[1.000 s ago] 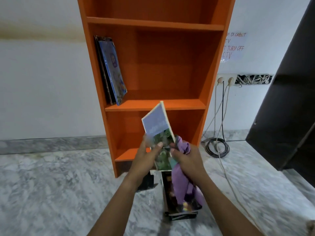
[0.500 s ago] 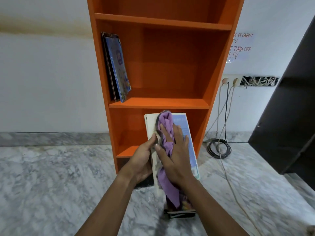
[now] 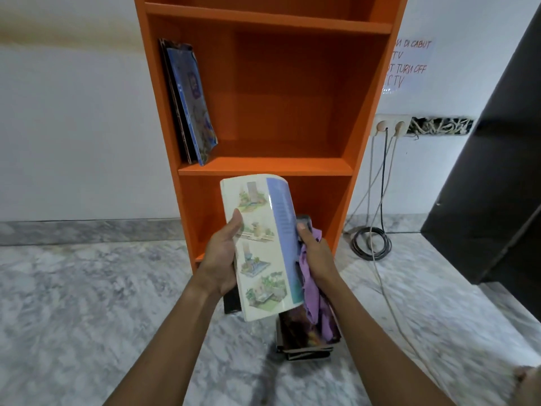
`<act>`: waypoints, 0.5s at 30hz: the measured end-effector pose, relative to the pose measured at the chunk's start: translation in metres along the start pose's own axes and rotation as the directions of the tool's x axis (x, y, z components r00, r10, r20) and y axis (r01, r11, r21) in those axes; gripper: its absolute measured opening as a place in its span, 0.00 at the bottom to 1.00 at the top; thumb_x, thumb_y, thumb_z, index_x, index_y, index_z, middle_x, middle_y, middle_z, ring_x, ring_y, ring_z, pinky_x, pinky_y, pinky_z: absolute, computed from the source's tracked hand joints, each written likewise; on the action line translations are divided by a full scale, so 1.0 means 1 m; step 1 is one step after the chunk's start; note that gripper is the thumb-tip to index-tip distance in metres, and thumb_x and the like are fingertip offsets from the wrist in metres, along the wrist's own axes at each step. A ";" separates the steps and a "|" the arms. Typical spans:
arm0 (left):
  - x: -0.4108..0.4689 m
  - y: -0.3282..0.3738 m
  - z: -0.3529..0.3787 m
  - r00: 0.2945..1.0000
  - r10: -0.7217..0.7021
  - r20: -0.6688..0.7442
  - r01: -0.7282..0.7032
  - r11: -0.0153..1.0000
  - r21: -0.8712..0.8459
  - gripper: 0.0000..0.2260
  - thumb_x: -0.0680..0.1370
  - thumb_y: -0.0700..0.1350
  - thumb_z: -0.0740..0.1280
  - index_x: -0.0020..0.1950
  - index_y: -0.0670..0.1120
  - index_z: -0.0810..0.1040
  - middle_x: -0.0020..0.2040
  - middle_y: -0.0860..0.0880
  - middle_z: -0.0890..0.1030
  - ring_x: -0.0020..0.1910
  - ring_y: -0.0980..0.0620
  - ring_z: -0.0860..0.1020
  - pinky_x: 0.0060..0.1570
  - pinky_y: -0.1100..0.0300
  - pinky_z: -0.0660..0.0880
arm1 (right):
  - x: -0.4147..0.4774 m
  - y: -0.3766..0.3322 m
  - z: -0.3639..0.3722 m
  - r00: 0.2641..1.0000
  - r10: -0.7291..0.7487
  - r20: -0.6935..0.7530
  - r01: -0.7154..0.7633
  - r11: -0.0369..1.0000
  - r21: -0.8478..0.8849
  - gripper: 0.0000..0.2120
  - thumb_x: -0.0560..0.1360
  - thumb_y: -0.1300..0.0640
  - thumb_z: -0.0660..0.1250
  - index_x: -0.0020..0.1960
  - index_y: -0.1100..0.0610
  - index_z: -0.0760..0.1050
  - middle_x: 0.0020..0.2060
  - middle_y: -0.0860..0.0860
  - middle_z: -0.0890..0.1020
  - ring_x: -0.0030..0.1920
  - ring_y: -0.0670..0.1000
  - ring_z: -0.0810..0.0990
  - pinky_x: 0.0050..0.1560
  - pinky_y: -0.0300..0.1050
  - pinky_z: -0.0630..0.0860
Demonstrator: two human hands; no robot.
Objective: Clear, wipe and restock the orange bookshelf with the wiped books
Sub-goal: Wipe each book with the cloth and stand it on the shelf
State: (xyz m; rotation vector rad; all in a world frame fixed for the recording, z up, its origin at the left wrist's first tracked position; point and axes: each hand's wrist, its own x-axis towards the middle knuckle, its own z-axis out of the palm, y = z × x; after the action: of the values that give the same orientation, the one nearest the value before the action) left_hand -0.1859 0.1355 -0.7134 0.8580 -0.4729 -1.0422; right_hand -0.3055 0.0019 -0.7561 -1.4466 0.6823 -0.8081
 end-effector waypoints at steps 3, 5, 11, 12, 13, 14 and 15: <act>0.006 0.011 -0.014 0.993 0.068 -0.094 -0.073 0.996 -0.050 0.21 0.84 0.57 0.55 0.67 0.46 0.79 0.61 0.41 0.84 0.57 0.39 0.83 0.59 0.38 0.76 | -0.016 0.014 0.004 0.984 0.145 0.105 -0.158 0.979 0.132 0.09 0.82 0.52 0.64 0.55 0.55 0.82 0.44 0.45 0.88 0.45 0.43 0.87 0.47 0.38 0.81; 0.007 0.015 -0.023 0.980 0.134 -0.146 -0.140 0.989 -0.036 0.21 0.84 0.57 0.56 0.65 0.46 0.79 0.60 0.42 0.84 0.55 0.39 0.84 0.57 0.38 0.79 | -0.024 0.019 0.004 0.957 0.243 0.158 -0.275 0.931 0.241 0.10 0.78 0.53 0.70 0.56 0.56 0.83 0.49 0.50 0.88 0.48 0.48 0.87 0.56 0.46 0.81; 0.023 -0.013 -0.051 0.846 0.223 -0.485 -0.019 0.920 0.391 0.15 0.78 0.60 0.66 0.60 0.54 0.79 0.56 0.48 0.86 0.53 0.43 0.85 0.53 0.41 0.81 | -0.014 0.007 -0.005 0.997 -0.048 0.058 0.044 0.997 0.063 0.13 0.77 0.66 0.71 0.46 0.49 0.85 0.46 0.50 0.88 0.47 0.51 0.86 0.50 0.51 0.84; 0.025 -0.020 -0.051 0.840 0.218 -0.496 0.026 0.899 0.438 0.18 0.77 0.62 0.67 0.62 0.54 0.77 0.57 0.49 0.85 0.53 0.45 0.84 0.52 0.44 0.81 | -0.013 0.007 -0.003 0.993 -0.117 0.016 0.118 0.992 -0.042 0.12 0.77 0.66 0.72 0.46 0.49 0.84 0.43 0.47 0.87 0.45 0.49 0.85 0.46 0.48 0.83; 0.026 -0.025 -0.043 0.866 0.197 -0.459 0.025 0.901 0.433 0.20 0.77 0.61 0.68 0.64 0.53 0.76 0.57 0.49 0.84 0.52 0.49 0.84 0.49 0.49 0.81 | -0.013 0.008 0.001 0.982 -0.188 -0.022 0.183 0.970 -0.158 0.10 0.75 0.64 0.73 0.47 0.49 0.84 0.40 0.45 0.85 0.42 0.47 0.83 0.43 0.46 0.80; 0.029 -0.029 -0.034 0.909 0.163 -0.383 0.006 0.915 0.404 0.21 0.78 0.61 0.68 0.66 0.51 0.74 0.57 0.49 0.83 0.52 0.51 0.84 0.46 0.54 0.81 | -0.014 0.011 0.005 0.964 -0.265 -0.035 0.245 0.927 -0.284 0.10 0.74 0.64 0.72 0.47 0.49 0.84 0.38 0.46 0.84 0.40 0.46 0.81 0.40 0.43 0.77; 0.031 -0.032 -0.025 0.952 0.104 -0.287 0.002 0.939 0.345 0.24 0.77 0.61 0.69 0.68 0.50 0.73 0.58 0.47 0.83 0.53 0.49 0.84 0.45 0.54 0.82 | -0.018 0.014 0.012 0.940 -0.341 -0.012 0.309 0.865 -0.396 0.10 0.72 0.65 0.71 0.46 0.49 0.82 0.37 0.46 0.82 0.39 0.45 0.79 0.39 0.43 0.74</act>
State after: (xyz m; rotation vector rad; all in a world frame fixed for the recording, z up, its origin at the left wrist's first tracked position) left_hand -0.1717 0.1103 -0.7557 1.2873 -0.4191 -0.7701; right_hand -0.3052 0.0224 -0.7710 -1.9358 0.6964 -1.0389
